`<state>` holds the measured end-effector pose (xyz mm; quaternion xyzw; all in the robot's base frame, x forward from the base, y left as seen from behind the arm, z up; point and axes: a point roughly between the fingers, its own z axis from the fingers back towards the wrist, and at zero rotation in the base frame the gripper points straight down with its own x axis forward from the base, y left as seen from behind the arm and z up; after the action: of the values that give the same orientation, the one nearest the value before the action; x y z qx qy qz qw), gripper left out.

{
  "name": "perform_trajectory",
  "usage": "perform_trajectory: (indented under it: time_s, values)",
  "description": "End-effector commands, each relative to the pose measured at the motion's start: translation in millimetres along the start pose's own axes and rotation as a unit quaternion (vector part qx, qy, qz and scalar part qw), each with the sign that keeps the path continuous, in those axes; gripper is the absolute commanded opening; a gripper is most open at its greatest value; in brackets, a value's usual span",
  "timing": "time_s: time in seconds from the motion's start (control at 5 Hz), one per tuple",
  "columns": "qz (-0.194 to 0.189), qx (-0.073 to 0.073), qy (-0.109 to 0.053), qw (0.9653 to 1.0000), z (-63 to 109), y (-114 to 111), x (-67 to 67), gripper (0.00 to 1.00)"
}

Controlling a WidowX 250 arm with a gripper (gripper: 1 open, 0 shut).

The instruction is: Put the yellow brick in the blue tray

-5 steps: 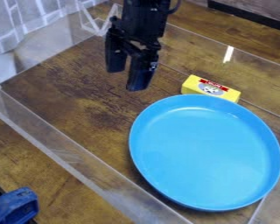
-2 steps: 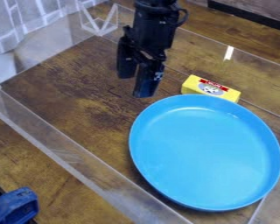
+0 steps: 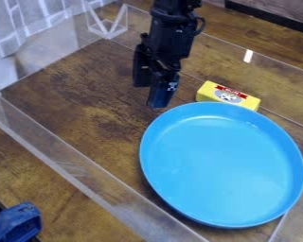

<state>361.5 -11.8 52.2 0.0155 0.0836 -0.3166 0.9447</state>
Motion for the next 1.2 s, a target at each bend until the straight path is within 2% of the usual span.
perform_trajectory:
  time_s: [0.0, 0.4, 1.0]
  values:
    - [-0.031, 0.025, -0.028, 0.9988, 18.5, 5.8, 13.4, 1.0]
    - [-0.063, 0.029, -0.022, 0.9974, 12.1, 10.1, 23.1, 1.0]
    - [-0.088, 0.033, -0.012, 0.9955, 9.3, 14.2, 31.7, 1.0]
